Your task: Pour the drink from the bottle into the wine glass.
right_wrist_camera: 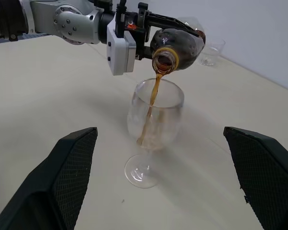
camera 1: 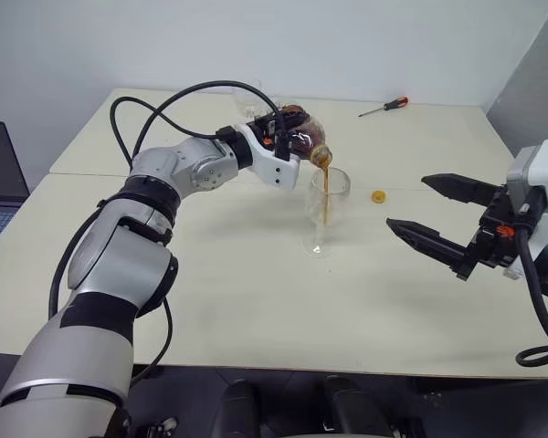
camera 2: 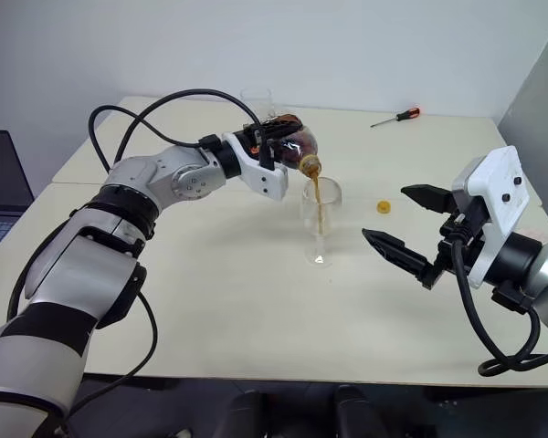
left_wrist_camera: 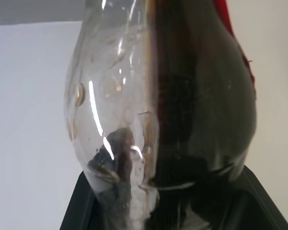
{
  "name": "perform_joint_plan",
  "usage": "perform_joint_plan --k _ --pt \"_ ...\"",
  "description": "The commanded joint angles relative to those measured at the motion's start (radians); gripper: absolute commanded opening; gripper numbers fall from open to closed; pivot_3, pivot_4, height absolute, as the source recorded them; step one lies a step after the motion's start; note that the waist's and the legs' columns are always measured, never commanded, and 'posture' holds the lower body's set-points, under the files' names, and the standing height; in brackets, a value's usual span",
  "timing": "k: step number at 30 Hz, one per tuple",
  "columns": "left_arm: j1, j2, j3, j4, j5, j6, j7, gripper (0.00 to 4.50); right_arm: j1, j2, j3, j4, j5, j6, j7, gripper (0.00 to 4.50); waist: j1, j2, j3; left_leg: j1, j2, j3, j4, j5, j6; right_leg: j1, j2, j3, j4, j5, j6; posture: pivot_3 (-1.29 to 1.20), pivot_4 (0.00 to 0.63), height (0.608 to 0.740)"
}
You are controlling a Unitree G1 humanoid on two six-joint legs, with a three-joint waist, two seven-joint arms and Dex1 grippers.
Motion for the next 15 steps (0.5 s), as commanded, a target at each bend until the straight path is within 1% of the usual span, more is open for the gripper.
perform_joint_plan --k 1,15 --pt "-0.053 0.008 0.003 -0.006 -0.003 -0.002 0.034 1.69 -0.014 -0.012 -0.009 -0.010 0.001 -0.023 0.002 4.50 0.000 0.000 0.000 0.000 0.000 0.000 0.000 0.000 0.000 0.000 0.000 0.000 0.000 0.000 0.000 0.00 0.150 0.740" --pt "-0.070 0.018 -0.019 0.005 0.023 0.008 0.077 1.69 -0.015 -0.010 -0.005 -0.009 -0.004 -0.024 0.005 4.50 0.000 0.000 0.000 0.000 0.000 0.000 0.000 0.000 0.000 0.000 0.000 0.000 0.000 0.000 0.000 0.00 0.150 0.740"
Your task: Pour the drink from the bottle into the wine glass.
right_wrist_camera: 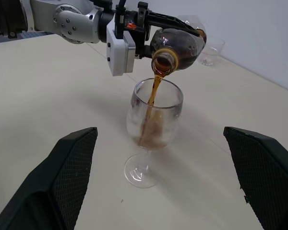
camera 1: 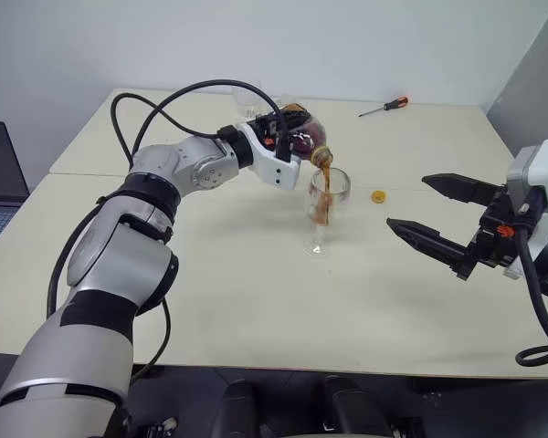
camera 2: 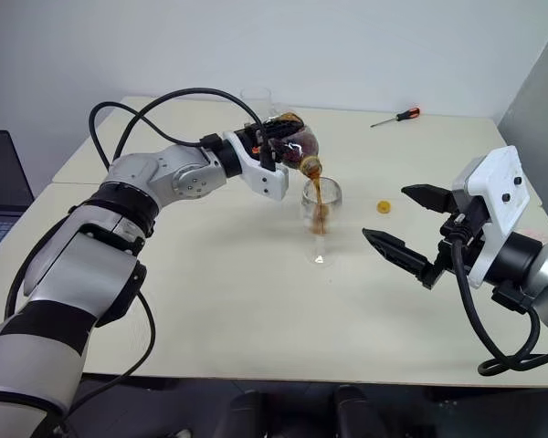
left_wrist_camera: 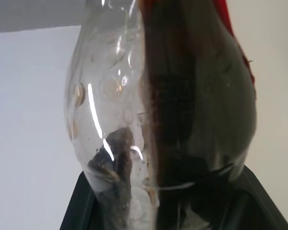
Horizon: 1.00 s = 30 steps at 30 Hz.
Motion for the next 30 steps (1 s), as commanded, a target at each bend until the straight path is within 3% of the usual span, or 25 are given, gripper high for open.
perform_joint_plan --k 1,30 --pt "-0.051 0.015 0.005 -0.001 -0.005 0.006 0.034 1.69 -0.016 -0.010 -0.005 -0.008 -0.003 -0.024 0.005 4.50 0.000 0.000 0.000 0.000 0.000 0.000 0.000 0.000 0.000 0.000 0.000 0.000 0.000 0.000 0.000 0.00 0.150 0.740" --pt "-0.079 0.021 -0.026 0.024 0.029 0.025 0.081 1.69 -0.019 -0.008 0.010 -0.007 -0.017 -0.028 0.011 4.50 0.000 0.000 0.000 0.000 0.000 0.000 0.000 0.000 0.000 0.000 0.000 0.000 0.000 0.000 0.000 0.00 0.150 0.740"
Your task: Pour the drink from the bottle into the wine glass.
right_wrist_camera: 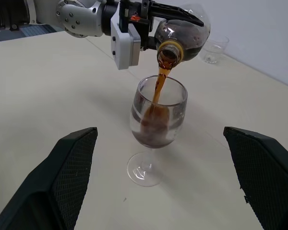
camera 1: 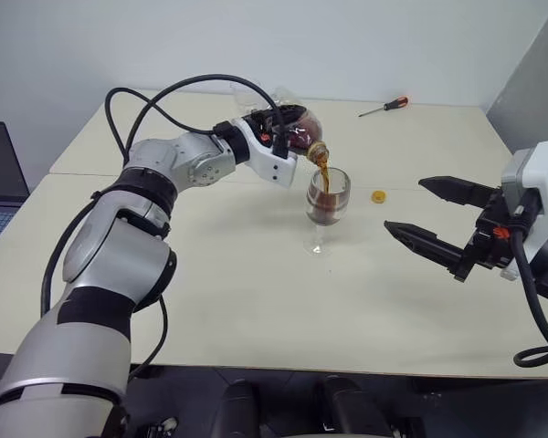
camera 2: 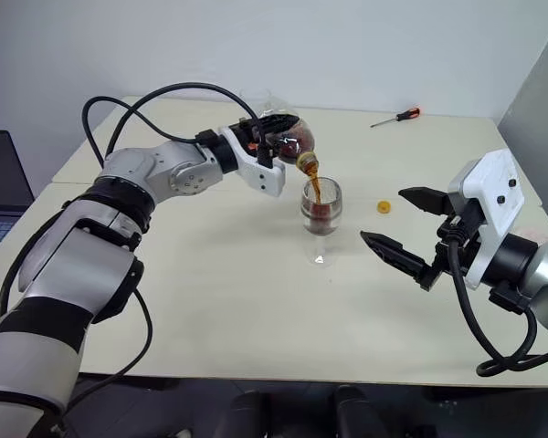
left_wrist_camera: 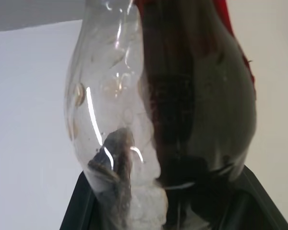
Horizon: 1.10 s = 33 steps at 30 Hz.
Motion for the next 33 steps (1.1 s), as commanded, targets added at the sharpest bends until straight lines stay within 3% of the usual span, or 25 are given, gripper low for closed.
perform_joint_plan --k 1,33 --pt "-0.054 0.010 0.007 -0.004 -0.008 0.005 0.025 1.69 -0.019 -0.008 -0.006 -0.007 -0.012 -0.027 0.005 4.50 0.000 0.000 0.000 0.000 0.000 0.000 0.000 0.000 0.000 0.000 0.000 0.000 0.000 0.000 0.000 0.00 0.150 0.740" --pt "-0.063 0.012 -0.005 0.005 -0.009 0.004 0.030 1.69 -0.025 -0.008 0.006 -0.012 -0.008 -0.020 -0.010 4.50 0.000 0.000 0.000 0.000 0.000 0.000 0.000 0.000 0.000 0.000 0.000 0.000 0.000 0.000 0.000 0.00 0.150 0.740"
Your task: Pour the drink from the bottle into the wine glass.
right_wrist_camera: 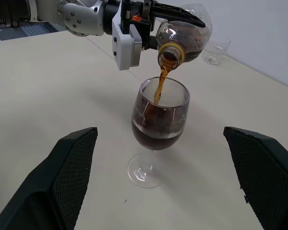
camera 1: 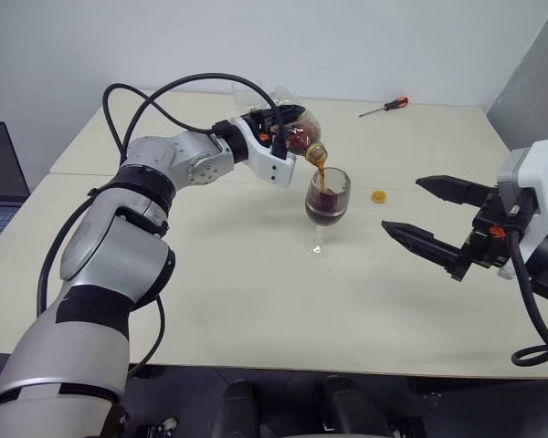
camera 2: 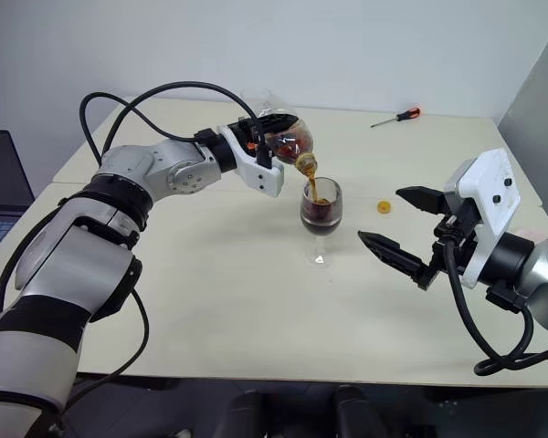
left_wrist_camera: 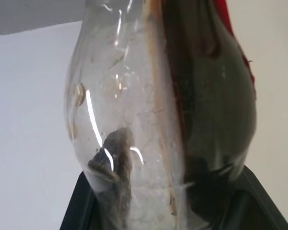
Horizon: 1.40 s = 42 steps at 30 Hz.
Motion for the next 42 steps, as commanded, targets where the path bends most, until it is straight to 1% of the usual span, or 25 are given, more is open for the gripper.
perform_joint_plan --k 1,5,9,12,16,21,23,25,26,28,31,35,37,42 --pt "-0.050 0.006 0.016 -0.004 -0.020 0.005 0.010 1.69 -0.007 -0.008 -0.014 -0.012 -0.006 -0.020 -0.002 4.50 0.000 0.000 0.000 0.000 0.000 0.000 0.000 0.000 0.000 0.000 0.000 0.000 0.000 0.000 0.000 0.00 0.150 0.740" --pt "-0.049 0.004 0.025 0.000 -0.033 0.004 0.000 1.69 -0.007 -0.006 -0.012 -0.011 -0.008 -0.021 -0.002 4.50 0.000 0.000 0.000 0.000 0.000 0.000 0.000 0.000 0.000 0.000 0.000 0.000 0.000 0.000 0.000 0.00 0.150 0.740" --pt "-0.040 -0.005 0.065 0.008 -0.095 -0.007 -0.050 1.69 -0.005 -0.003 -0.008 -0.012 -0.013 -0.022 -0.004 4.50 0.000 0.000 0.000 0.000 0.000 0.000 0.000 0.000 0.000 0.000 0.000 0.000 0.000 0.000 0.000 0.00 0.150 0.740" --pt "-0.039 -0.002 0.059 0.000 -0.093 -0.009 -0.053 1.69 -0.006 -0.002 -0.007 -0.011 -0.014 -0.022 -0.003 4.50 0.000 0.000 0.000 0.000 0.000 0.000 0.000 0.000 0.000 0.000 0.000 0.000 0.000 0.000 0.000 0.00 0.150 0.740" --pt "-0.026 -0.012 0.103 0.006 -0.153 -0.014 -0.104 1.69 -0.002 -0.005 -0.011 -0.012 -0.015 -0.018 0.000 4.50 0.001 0.000 0.000 0.000 0.000 0.000 0.000 0.000 0.000 0.000 0.000 0.000 0.000 0.000 0.000 0.00 0.150 0.740" --pt "-0.007 -0.032 0.167 0.008 -0.251 -0.020 -0.208 1.69 -0.005 -0.004 -0.004 -0.010 -0.022 -0.019 0.004 4.50 0.000 0.000 0.000 0.000 0.000 0.000 0.000 0.000 0.000 0.000 0.000 -0.001 0.000 0.000 0.000 0.00 0.150 0.740" --pt "0.002 -0.047 0.212 0.011 -0.320 -0.017 -0.273 1.69 -0.005 -0.004 -0.004 -0.009 -0.025 -0.019 0.005 4.50 0.000 0.000 0.000 0.000 0.000 0.000 0.000 0.000 0.000 0.000 0.000 -0.001 0.000 0.000 0.000 0.00 0.150 0.740" --pt "0.014 -0.076 0.291 0.015 -0.435 0.005 -0.383 1.69 -0.004 -0.003 -0.005 -0.010 -0.026 -0.018 0.006 4.50 0.000 0.000 0.000 0.000 0.000 0.000 0.000 0.000 0.000 0.000 0.000 -0.001 0.000 0.000 0.000 0.00 0.150 0.740" --pt "0.022 -0.105 0.367 0.014 -0.542 0.048 -0.476 1.69 -0.004 -0.003 -0.005 -0.011 -0.027 -0.018 0.006 4.50 0.000 0.000 0.000 0.000 0.000 0.000 0.000 0.000 0.000 0.000 0.000 -0.001 0.001 0.000 0.000 0.00 0.150 0.740" --pt "0.038 -0.143 0.480 0.004 -0.691 0.129 -0.606 1.69 -0.003 -0.003 -0.004 -0.011 -0.028 -0.018 0.006 4.50 0.000 0.000 0.000 0.000 0.000 0.001 0.001 0.000 0.000 0.000 0.000 -0.002 0.001 0.000 0.000 0.00 0.150 0.740" --pt "0.073 -0.164 0.588 -0.012 -0.814 0.244 -0.703 1.69 -0.004 -0.001 0.000 -0.010 -0.030 -0.019 0.008 4.50 -0.005 0.001 0.000 0.000 0.000 0.001 0.001 0.000 0.000 0.000 0.000 -0.002 0.001 0.000 0.000 0.00 0.150 0.740" --pt "0.140 -0.160 0.709 -0.009 -0.927 0.442 -0.696 1.69 0.001 0.006 0.004 -0.008 -0.029 -0.022 0.010 4.50 -0.008 0.001 -0.001 0.003 0.000 0.000 0.001 0.000 0.000 0.000 0.001 -0.001 0.006 0.000 0.000 0.00 0.150 0.740" --pt "0.168 -0.156 0.766 -0.017 -0.977 0.525 -0.667 1.69 0.008 0.016 -0.001 -0.001 -0.026 -0.027 0.014 4.50 -0.006 0.001 -0.001 0.003 0.001 0.000 0.001 0.000 0.000 0.000 0.001 -0.002 0.007 0.000 0.000 0.00 0.150 0.740" --pt "0.244 -0.144 0.875 -0.045 -1.066 0.655 -0.585 1.69 0.010 0.047 0.005 0.020 -0.030 -0.040 0.038 4.50 -0.001 0.001 -0.001 0.002 0.000 -0.001 0.002 0.000 0.000 0.000 0.001 -0.003 0.007 0.000 0.000 0.00 0.150 0.740"
